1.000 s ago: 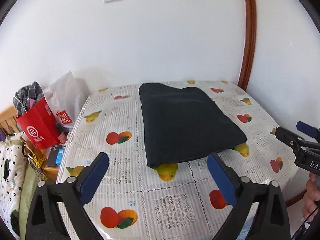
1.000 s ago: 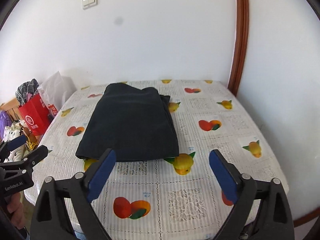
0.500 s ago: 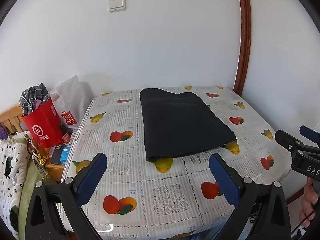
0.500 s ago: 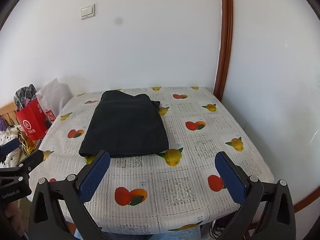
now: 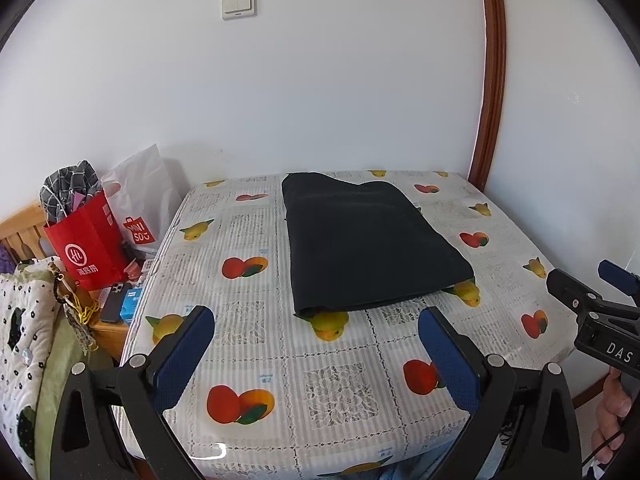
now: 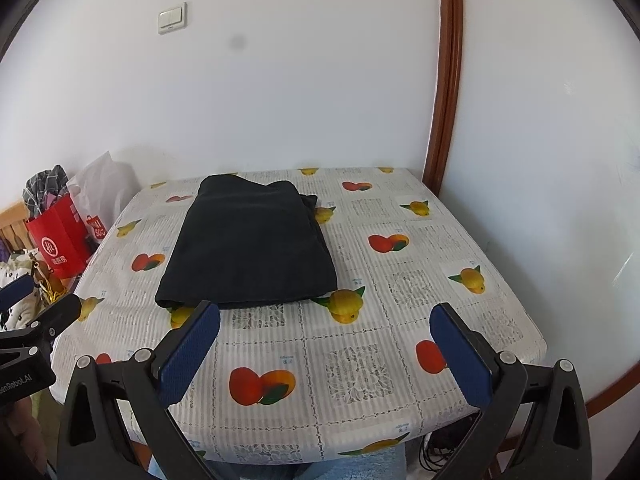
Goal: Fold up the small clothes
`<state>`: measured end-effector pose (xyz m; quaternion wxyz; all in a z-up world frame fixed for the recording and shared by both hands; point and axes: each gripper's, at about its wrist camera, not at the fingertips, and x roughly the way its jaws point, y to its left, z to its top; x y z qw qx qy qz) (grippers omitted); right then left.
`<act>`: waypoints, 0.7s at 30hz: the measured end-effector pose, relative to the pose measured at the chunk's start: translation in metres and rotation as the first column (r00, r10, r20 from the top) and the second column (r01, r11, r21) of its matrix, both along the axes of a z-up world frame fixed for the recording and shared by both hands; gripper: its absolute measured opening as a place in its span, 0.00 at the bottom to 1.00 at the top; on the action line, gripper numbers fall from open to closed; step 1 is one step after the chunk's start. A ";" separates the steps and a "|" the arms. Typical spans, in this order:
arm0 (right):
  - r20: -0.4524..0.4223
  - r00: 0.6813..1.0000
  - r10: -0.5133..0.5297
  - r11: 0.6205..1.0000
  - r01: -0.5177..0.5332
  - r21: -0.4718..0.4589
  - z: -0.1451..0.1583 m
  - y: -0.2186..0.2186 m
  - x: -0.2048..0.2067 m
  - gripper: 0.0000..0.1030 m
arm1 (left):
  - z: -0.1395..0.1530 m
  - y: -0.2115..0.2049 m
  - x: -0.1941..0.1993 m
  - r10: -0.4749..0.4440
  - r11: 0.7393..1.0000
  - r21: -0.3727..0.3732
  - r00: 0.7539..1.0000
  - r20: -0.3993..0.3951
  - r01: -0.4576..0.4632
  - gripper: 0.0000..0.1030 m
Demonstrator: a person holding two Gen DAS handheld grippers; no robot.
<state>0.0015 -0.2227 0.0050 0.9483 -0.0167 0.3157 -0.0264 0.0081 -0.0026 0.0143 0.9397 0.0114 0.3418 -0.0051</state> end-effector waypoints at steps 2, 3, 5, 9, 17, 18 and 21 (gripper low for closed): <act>0.000 1.000 -0.005 1.000 0.005 -0.005 -0.001 0.000 -0.001 1.00 | -0.001 0.000 -0.001 -0.005 1.000 -0.002 1.000 -0.002 0.005 1.00; 0.001 1.000 -0.008 1.000 0.008 -0.008 -0.001 -0.001 -0.001 1.00 | -0.001 0.000 -0.001 -0.003 1.000 -0.003 1.000 -0.002 0.003 1.00; 0.000 1.000 -0.009 1.000 0.009 -0.010 -0.002 0.000 -0.002 1.00 | -0.002 0.000 -0.002 0.001 1.000 -0.004 1.000 -0.006 -0.001 1.00; 0.001 1.000 -0.008 1.000 0.008 -0.018 -0.001 -0.001 -0.004 1.00 | -0.001 0.000 -0.002 0.001 1.000 -0.002 1.000 -0.007 -0.001 1.00; 0.009 1.000 -0.009 1.000 0.009 -0.013 0.002 -0.002 -0.005 1.00 | 0.000 0.000 -0.003 0.006 1.000 -0.004 1.000 -0.004 -0.006 1.00; 0.009 1.000 -0.007 1.000 0.008 -0.013 0.003 -0.002 -0.005 1.00 | 0.000 0.000 -0.002 0.007 1.000 -0.002 1.000 -0.003 -0.007 1.00; 0.010 1.000 -0.007 1.000 0.007 -0.009 0.004 -0.003 -0.005 1.00 | 0.001 0.003 -0.003 0.011 1.000 -0.001 1.000 -0.002 -0.011 1.00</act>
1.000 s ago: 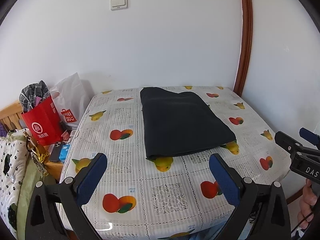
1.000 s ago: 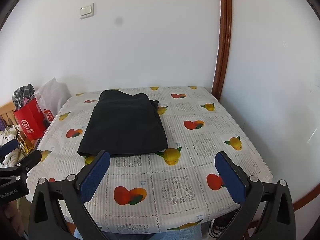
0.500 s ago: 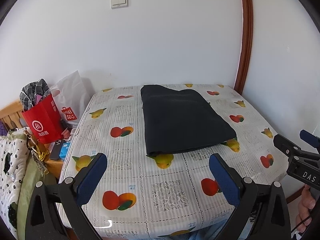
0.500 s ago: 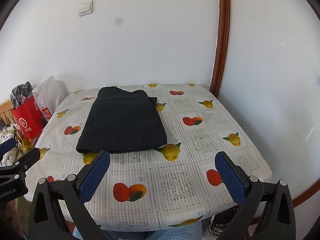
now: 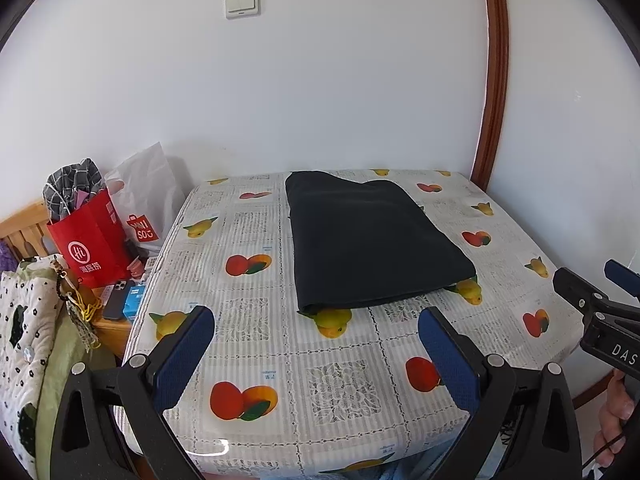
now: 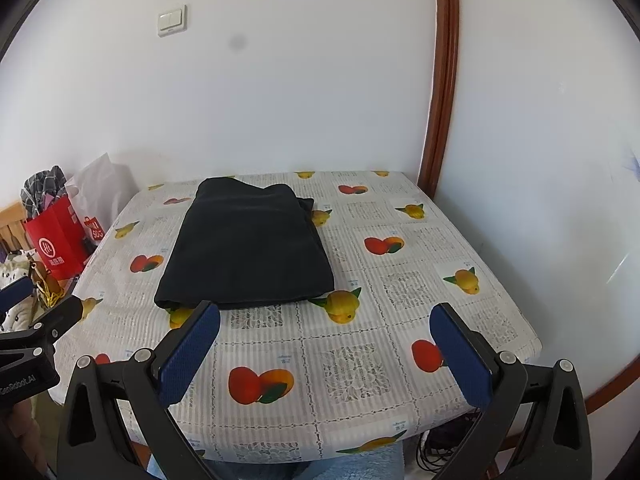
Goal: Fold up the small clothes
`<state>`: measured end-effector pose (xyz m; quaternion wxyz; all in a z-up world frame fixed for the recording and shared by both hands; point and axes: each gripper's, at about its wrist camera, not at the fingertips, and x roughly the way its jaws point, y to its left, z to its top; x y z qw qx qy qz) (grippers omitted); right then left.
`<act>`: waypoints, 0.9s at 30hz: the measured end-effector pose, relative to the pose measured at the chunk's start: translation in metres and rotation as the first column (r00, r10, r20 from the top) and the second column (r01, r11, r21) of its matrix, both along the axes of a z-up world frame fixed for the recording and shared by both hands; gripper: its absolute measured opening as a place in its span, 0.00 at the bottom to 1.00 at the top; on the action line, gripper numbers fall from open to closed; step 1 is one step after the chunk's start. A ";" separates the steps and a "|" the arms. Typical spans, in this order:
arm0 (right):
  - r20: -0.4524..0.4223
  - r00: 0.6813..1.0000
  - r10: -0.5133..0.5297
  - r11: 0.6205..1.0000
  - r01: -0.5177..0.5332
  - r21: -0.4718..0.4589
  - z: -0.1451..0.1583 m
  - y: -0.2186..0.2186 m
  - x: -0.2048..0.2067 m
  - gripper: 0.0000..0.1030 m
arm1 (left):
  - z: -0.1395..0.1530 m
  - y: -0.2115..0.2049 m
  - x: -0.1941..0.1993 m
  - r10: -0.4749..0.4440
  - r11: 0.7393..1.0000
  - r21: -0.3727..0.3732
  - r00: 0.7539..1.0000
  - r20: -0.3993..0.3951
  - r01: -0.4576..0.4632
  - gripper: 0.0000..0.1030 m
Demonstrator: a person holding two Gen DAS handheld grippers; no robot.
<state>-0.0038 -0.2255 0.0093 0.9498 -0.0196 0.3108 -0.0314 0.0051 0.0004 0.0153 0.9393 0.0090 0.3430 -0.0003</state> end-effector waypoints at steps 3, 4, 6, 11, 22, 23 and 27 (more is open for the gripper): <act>0.001 1.000 -0.002 1.000 0.002 -0.001 0.001 -0.001 0.000 1.00 | 0.000 0.001 0.000 0.003 1.000 0.003 1.000 -0.003 -0.003 1.00; 0.001 1.000 0.000 1.000 0.000 -0.002 0.001 0.000 -0.001 1.00 | 0.000 0.001 0.000 0.004 1.000 0.003 1.000 -0.003 -0.004 1.00; 0.002 1.000 0.000 1.000 0.000 -0.005 0.001 0.000 -0.001 1.00 | 0.000 0.001 0.000 0.005 1.000 0.003 1.000 -0.004 -0.005 1.00; 0.001 1.000 -0.004 1.000 0.004 -0.001 0.002 0.000 -0.002 1.00 | 0.000 0.001 -0.001 0.006 1.000 0.002 1.000 -0.004 -0.006 1.00; 0.005 1.000 -0.009 1.000 0.009 0.000 0.004 -0.001 -0.004 1.00 | 0.002 0.002 -0.002 0.006 1.000 0.003 1.000 -0.001 -0.006 1.00; 0.005 1.000 -0.011 1.000 0.011 0.001 0.004 -0.002 -0.004 1.00 | 0.002 0.002 -0.002 0.007 1.000 0.003 1.000 0.000 -0.007 1.00; 0.006 1.000 -0.012 1.000 0.012 0.003 0.004 -0.003 -0.004 1.00 | 0.002 0.001 -0.003 0.008 1.000 0.003 1.000 -0.002 -0.008 1.00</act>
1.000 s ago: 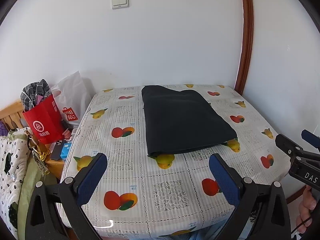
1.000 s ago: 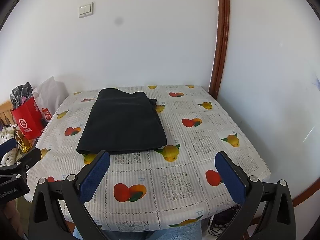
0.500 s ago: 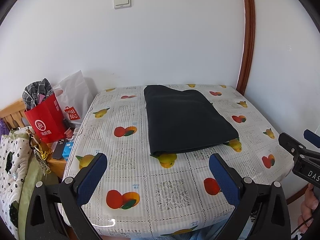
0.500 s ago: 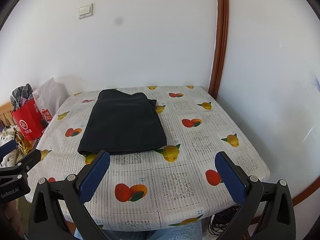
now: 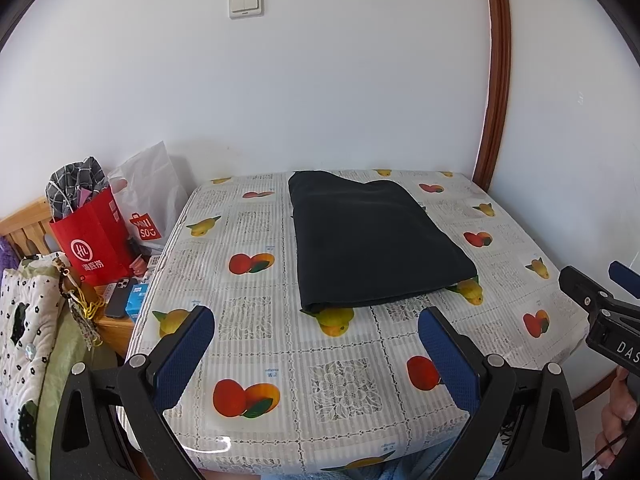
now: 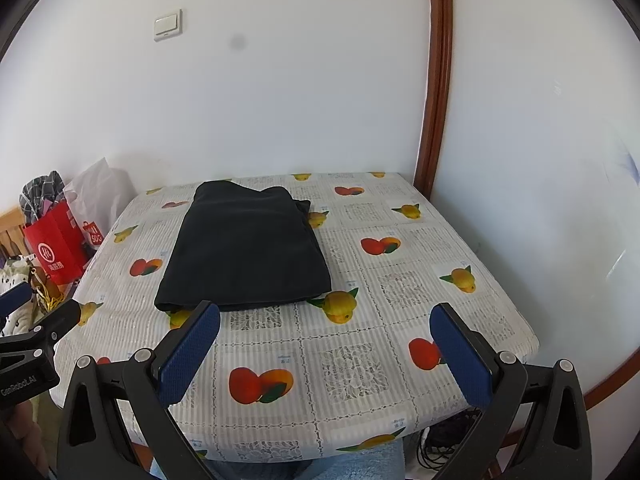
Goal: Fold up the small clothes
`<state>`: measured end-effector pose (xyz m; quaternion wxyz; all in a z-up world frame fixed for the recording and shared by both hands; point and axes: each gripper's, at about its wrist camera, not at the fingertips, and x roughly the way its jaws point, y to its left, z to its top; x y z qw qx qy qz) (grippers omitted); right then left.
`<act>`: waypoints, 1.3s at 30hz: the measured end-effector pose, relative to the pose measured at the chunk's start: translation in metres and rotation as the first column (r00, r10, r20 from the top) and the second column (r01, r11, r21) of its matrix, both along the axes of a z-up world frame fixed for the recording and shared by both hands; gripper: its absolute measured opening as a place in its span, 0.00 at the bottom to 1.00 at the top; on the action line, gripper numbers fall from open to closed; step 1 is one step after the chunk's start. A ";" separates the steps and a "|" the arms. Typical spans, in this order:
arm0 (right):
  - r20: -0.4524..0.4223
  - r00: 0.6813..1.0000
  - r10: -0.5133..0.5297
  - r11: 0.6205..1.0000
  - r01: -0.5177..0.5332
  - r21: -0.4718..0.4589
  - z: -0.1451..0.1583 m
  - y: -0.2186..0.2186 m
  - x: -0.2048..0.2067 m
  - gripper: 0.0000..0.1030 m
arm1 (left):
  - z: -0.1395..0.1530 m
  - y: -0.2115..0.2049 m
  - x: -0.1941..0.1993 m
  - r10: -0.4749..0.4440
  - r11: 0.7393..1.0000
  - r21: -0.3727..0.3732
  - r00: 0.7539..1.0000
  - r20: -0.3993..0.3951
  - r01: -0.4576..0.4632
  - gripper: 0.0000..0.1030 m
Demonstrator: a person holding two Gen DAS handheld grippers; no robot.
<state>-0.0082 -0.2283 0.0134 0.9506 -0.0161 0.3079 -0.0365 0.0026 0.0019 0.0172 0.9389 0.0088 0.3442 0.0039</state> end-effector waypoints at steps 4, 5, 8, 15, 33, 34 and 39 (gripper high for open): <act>-0.001 1.000 -0.001 1.000 0.001 0.000 0.000 0.001 0.000 1.00 | 0.001 -0.001 -0.001 -0.001 1.000 0.003 1.000 0.003 0.001 1.00; 0.000 1.000 -0.002 1.000 0.002 -0.001 0.000 0.001 0.000 1.00 | 0.001 -0.001 -0.001 -0.001 1.000 0.002 1.000 0.004 0.001 1.00; 0.005 1.000 0.001 1.000 -0.001 -0.002 0.002 0.000 -0.001 1.00 | 0.003 -0.001 0.000 -0.007 1.000 -0.004 1.000 0.006 0.007 1.00; 0.011 1.000 0.013 1.000 -0.013 0.002 0.003 0.000 0.004 1.00 | -0.005 0.000 0.016 -0.025 1.000 0.001 1.000 -0.017 0.025 1.00; -0.239 0.970 -0.050 0.999 0.051 -0.005 -0.155 -0.101 0.146 1.00 | -0.128 0.082 0.117 0.109 0.994 0.016 0.961 -0.255 -0.108 1.00; -0.251 0.966 -0.056 0.998 0.055 -0.009 -0.162 -0.108 0.154 1.00 | -0.134 0.088 0.121 0.115 0.993 0.017 0.957 -0.267 -0.115 1.00; -0.272 0.960 -0.067 0.998 0.062 -0.028 -0.182 -0.131 0.177 1.00 | -0.159 0.111 0.135 0.148 0.989 0.050 0.942 -0.301 -0.140 1.00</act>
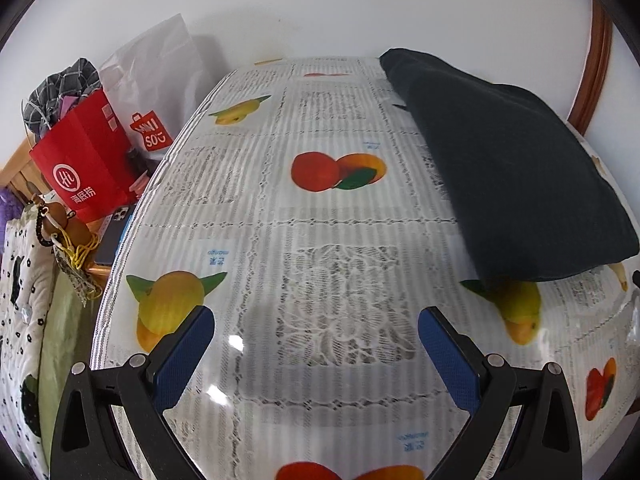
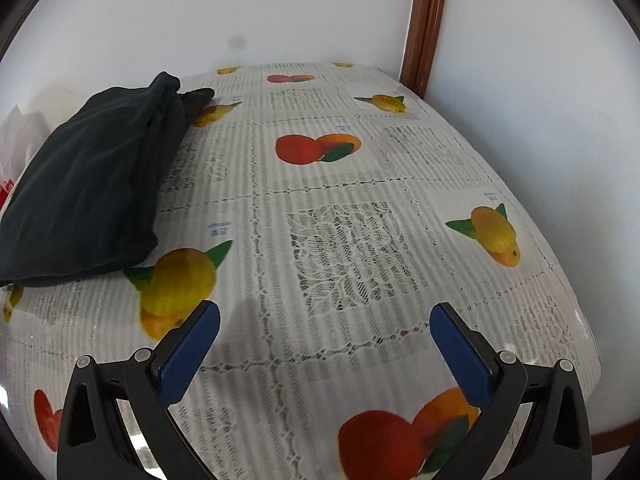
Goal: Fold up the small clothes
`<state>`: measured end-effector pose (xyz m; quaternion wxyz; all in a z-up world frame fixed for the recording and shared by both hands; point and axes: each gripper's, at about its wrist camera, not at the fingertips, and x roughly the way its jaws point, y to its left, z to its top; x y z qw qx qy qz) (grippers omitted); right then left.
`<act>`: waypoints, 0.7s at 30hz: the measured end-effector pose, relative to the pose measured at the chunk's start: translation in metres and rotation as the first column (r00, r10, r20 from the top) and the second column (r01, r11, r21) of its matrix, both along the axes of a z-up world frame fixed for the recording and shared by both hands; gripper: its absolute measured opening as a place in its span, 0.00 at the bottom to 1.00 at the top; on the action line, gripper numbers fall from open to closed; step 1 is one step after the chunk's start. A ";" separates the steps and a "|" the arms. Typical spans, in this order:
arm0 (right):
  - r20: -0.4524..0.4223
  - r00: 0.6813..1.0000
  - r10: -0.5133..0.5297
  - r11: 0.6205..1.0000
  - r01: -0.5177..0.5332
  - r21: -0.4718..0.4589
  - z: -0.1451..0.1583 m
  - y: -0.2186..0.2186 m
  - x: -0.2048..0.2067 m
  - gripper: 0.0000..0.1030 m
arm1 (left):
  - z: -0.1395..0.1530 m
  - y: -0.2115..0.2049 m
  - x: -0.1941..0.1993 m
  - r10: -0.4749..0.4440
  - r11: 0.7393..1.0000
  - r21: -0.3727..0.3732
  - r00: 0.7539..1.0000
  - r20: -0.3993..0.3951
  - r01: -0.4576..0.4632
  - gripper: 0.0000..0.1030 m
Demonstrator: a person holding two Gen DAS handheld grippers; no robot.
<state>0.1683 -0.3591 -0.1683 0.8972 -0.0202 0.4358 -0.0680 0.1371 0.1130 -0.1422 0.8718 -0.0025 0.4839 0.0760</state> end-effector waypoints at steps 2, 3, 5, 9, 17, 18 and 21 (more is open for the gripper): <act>-0.011 1.000 -0.004 1.000 0.004 -0.004 -0.005 -0.006 0.008 1.00 | -0.006 0.008 0.004 0.002 1.000 -0.007 1.000 -0.005 -0.002 1.00; -0.013 1.000 -0.004 1.000 0.003 -0.005 -0.006 -0.007 0.010 1.00 | -0.010 0.013 0.006 0.006 1.000 -0.010 1.000 -0.009 -0.006 1.00; 0.000 1.000 0.003 1.000 -0.003 0.001 -0.006 -0.010 0.015 1.00 | -0.014 0.019 0.009 0.010 1.000 -0.021 1.000 0.000 -0.010 1.00; 0.001 1.000 0.023 1.000 -0.023 0.018 -0.009 -0.008 0.023 1.00 | -0.016 0.028 0.013 0.019 0.999 -0.038 1.000 0.016 -0.018 1.00; -0.002 1.000 0.010 0.999 -0.010 0.039 -0.010 -0.006 0.025 1.00 | -0.016 0.028 0.013 0.021 0.999 -0.044 1.000 0.017 -0.020 1.00; -0.008 1.000 0.004 0.999 -0.004 0.041 -0.009 -0.005 0.024 1.00 | -0.015 0.028 0.013 0.018 0.999 -0.047 1.000 0.015 -0.017 1.00; -0.007 1.000 0.011 0.999 -0.011 0.053 0.001 0.006 0.014 1.00 | -0.002 0.017 0.008 -0.001 0.998 -0.056 1.000 0.026 0.002 1.00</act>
